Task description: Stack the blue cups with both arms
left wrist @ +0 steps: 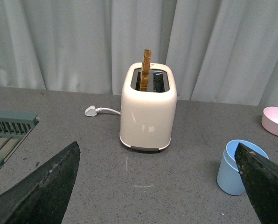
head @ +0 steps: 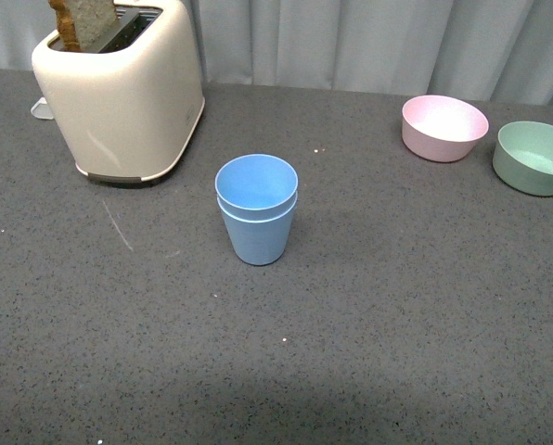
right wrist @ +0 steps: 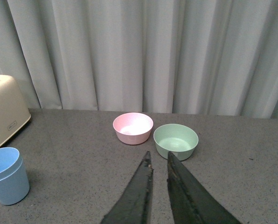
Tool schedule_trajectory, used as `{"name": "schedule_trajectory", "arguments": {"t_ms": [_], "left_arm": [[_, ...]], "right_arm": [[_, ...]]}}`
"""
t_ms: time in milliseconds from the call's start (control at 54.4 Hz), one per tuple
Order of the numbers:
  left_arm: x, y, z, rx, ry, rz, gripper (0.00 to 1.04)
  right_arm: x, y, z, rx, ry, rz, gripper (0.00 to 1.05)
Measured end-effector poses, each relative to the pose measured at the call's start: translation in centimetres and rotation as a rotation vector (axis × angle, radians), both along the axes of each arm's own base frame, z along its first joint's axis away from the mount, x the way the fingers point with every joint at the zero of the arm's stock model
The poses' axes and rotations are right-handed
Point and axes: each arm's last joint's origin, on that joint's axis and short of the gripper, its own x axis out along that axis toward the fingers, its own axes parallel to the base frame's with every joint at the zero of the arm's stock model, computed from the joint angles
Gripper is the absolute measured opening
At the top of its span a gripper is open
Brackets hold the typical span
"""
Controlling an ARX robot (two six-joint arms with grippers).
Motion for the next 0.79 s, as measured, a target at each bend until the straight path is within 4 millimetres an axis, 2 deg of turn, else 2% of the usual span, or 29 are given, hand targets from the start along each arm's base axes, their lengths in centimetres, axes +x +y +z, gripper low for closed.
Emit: {"name": "schedule_trajectory", "arguments": {"t_ms": [184, 313, 423, 791], "left_arm": [[0.0, 0.0, -0.01, 0.0, 0.0, 0.0, 0.98], [0.0, 0.0, -0.01, 0.0, 0.0, 0.0, 0.98], [0.0, 0.0, -0.01, 0.0, 0.0, 0.0, 0.98], [0.0, 0.0, 0.0, 0.0, 0.0, 0.0, 0.98]], "right_arm": [[0.0, 0.0, 0.0, 0.0, 0.0, 0.0, 0.45], [0.0, 0.0, 0.0, 0.0, 0.0, 0.0, 0.75], [0.0, 0.0, 0.0, 0.0, 0.0, 0.0, 0.96], [0.0, 0.0, 0.0, 0.0, 0.0, 0.0, 0.95]]}}
